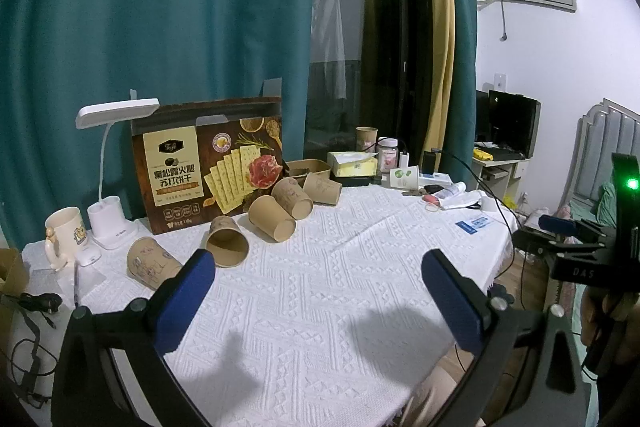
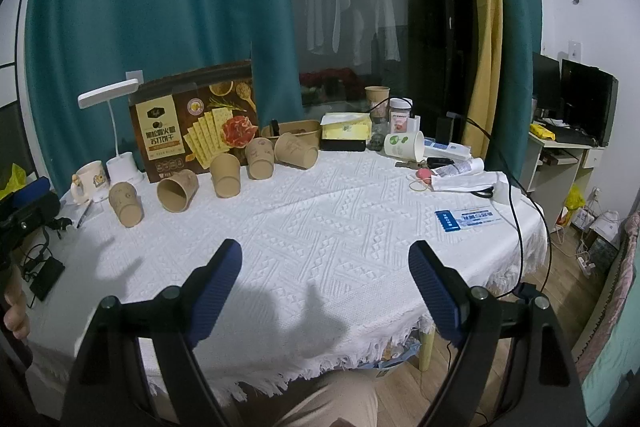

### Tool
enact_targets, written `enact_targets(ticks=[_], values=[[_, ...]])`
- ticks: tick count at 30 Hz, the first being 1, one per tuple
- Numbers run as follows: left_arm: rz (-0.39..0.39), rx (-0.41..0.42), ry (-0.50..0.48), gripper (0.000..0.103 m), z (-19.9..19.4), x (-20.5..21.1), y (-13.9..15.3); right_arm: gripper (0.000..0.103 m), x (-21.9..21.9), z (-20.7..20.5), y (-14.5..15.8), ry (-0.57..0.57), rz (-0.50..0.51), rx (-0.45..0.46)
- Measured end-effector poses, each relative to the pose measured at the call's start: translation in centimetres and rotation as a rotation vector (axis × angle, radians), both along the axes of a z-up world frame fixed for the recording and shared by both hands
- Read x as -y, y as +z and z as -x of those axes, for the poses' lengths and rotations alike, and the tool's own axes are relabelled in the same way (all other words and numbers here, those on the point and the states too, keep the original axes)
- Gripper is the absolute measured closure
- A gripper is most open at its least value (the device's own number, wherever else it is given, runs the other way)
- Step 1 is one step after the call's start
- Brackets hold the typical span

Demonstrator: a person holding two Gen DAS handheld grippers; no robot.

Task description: Flip cup upright

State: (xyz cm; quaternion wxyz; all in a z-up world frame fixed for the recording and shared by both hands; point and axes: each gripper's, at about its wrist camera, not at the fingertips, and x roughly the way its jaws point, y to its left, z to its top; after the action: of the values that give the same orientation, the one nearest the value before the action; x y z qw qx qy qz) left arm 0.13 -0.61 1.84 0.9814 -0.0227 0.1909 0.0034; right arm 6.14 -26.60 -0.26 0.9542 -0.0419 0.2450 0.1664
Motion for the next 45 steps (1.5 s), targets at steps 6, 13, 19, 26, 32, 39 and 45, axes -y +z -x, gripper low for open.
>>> enact_targets(ticks=[6,13,19,26,32,39,45], values=[[0.000,0.002,-0.002,0.000,0.0,0.0,0.1,0.019,0.2,0.0,0.1,-0.001,0.000,0.000],[0.001,0.005,-0.005,0.000,-0.1,0.0,0.2,0.019,0.3,0.0,0.1,-0.001,-0.002,0.000],[-0.002,0.004,-0.009,0.000,-0.2,0.3,0.3,0.019,0.7,-0.3,0.4,-0.004,-0.004,-0.005],[-0.004,0.003,-0.013,0.000,-0.4,0.5,-0.2,0.019,0.8,-0.3,0.3,-0.004,-0.005,-0.004],[-0.004,0.001,-0.016,0.000,-1.0,0.7,-0.4,0.019,1.4,-1.3,0.4,-0.010,-0.012,-0.009],[-0.009,0.001,-0.022,0.000,-1.5,1.4,-0.6,0.019,1.4,-1.7,0.4,-0.010,-0.014,-0.010],[-0.004,-0.001,-0.028,0.000,-2.2,1.4,-0.8,0.019,1.4,-3.4,0.7,-0.007,-0.012,-0.004]])
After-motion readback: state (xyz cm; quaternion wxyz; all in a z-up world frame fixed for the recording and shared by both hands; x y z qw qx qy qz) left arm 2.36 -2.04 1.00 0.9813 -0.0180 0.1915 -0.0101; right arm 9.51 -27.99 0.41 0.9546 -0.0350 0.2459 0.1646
